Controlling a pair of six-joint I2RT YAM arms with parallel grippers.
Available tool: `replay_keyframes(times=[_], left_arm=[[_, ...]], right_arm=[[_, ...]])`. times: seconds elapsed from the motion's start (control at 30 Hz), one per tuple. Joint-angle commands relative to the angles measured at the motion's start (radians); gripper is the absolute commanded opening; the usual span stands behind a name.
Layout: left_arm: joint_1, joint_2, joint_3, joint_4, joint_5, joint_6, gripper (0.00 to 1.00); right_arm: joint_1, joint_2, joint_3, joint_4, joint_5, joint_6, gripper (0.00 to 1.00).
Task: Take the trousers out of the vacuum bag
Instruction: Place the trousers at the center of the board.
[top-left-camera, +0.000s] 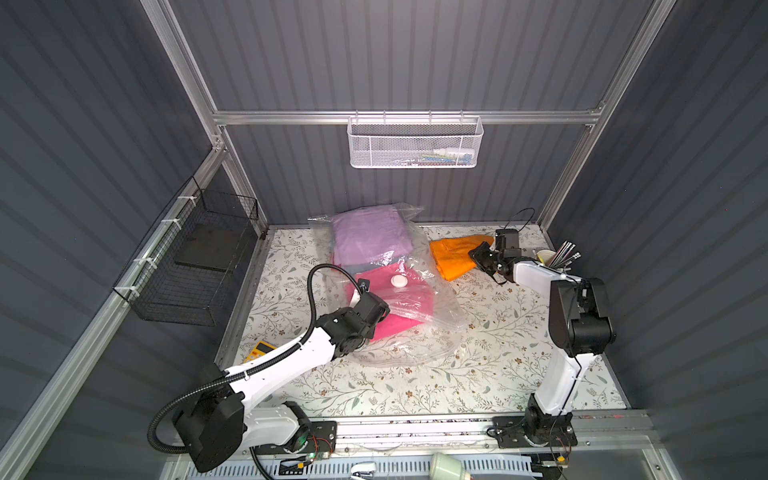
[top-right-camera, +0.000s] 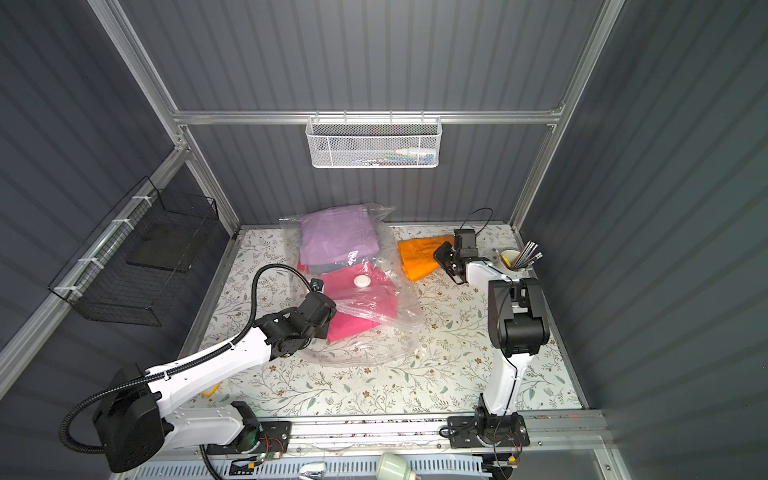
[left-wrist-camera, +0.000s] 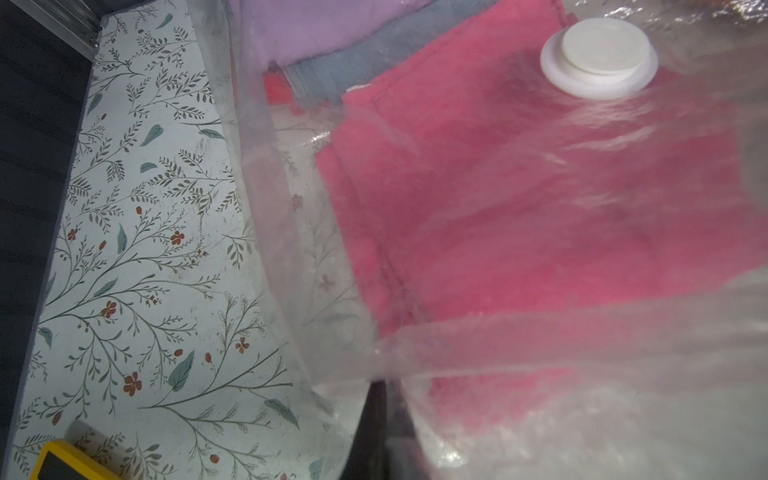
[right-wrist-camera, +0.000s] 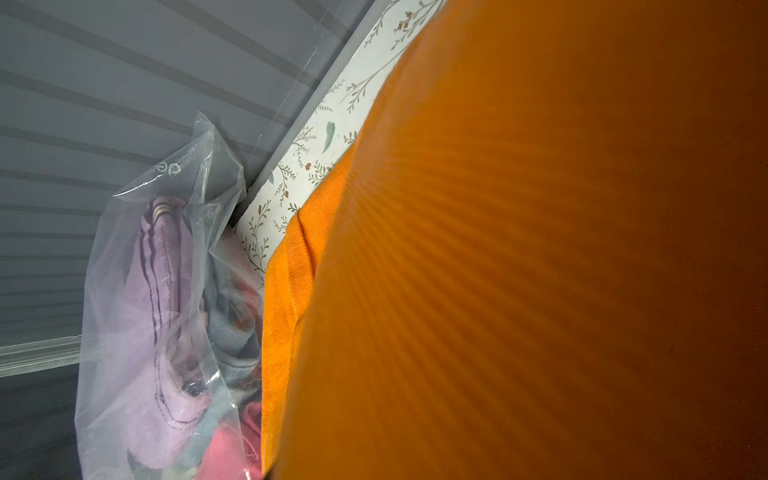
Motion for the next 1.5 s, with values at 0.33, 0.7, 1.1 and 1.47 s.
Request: replay_keyframes(times=[0.33, 0.7, 1.1, 1.47], left_arm=[[0.007, -0.040, 0.014, -0.032, -0.034, 0.007, 0.00], [0.007, -0.059, 0.016, -0.021, -0.038, 0.021, 0.00], [0.007, -0.087, 0.003, -0.018, -0.045, 0.026, 0.00], [0.007, -0.107, -0.007, -0.022, -0.046, 0.009, 0.00]], right_arm=[[0.043, -0.031, -0.168, 0.085, 0.066, 0.068, 0.16], [0.074, -0.392, -0.371, -0.048, 0.120, 0.076, 0.94], [0.094, -0.486, -0.230, -0.204, 0.156, -0.119, 0.99], [0.014, -0.097, -0.062, -0.178, 0.096, -0.125, 0.99]])
